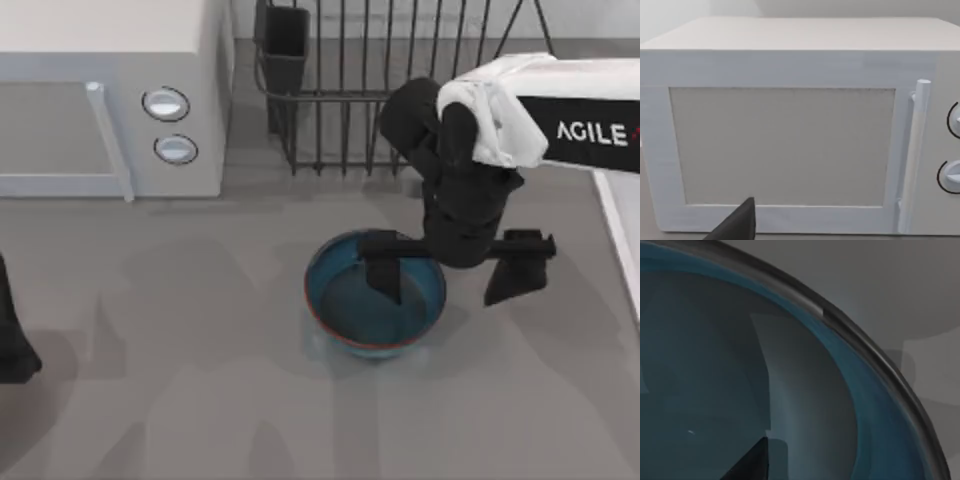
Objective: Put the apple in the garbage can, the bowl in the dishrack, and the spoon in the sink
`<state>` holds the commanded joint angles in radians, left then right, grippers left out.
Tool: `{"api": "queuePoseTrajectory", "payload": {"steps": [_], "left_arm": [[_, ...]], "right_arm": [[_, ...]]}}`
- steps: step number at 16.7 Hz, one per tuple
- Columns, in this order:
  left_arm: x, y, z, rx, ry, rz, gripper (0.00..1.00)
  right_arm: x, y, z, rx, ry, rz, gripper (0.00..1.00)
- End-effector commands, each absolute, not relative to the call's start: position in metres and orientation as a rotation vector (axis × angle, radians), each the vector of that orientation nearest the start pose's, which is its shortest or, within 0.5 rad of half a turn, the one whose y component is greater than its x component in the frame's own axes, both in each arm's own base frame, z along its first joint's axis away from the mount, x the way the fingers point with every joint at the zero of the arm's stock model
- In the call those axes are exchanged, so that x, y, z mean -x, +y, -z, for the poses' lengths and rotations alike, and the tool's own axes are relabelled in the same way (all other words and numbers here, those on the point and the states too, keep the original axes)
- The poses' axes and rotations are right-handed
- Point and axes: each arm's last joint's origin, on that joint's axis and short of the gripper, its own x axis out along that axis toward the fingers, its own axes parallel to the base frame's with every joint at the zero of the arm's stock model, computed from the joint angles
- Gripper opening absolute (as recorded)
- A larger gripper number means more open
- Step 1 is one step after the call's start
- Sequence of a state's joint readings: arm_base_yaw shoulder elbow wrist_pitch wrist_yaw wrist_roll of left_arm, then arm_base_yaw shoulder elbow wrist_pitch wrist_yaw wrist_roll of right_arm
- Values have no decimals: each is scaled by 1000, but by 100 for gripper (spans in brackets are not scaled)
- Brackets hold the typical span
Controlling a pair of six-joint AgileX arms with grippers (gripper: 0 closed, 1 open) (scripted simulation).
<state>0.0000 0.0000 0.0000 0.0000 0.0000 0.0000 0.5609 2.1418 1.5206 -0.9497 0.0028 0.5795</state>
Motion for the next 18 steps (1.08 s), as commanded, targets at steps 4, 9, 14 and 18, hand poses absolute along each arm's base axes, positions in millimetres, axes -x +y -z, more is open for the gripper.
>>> {"api": "queuePoseTrajectory", "payload": {"steps": [4, 9, 14, 18], "left_arm": [[-106, -1, -160, 0, 0, 0, 100], [-106, -1, -160, 0, 0, 0, 100], [-106, -1, -160, 0, 0, 0, 100], [-106, -1, -160, 0, 0, 0, 100]], "right_arm": [[-339, 217, -129, -8, 1571, 8, 47], [-339, 217, -129, -8, 1571, 8, 10], [-339, 217, -129, -8, 1571, 8, 0], [-339, 217, -129, -8, 1571, 8, 0]]}}
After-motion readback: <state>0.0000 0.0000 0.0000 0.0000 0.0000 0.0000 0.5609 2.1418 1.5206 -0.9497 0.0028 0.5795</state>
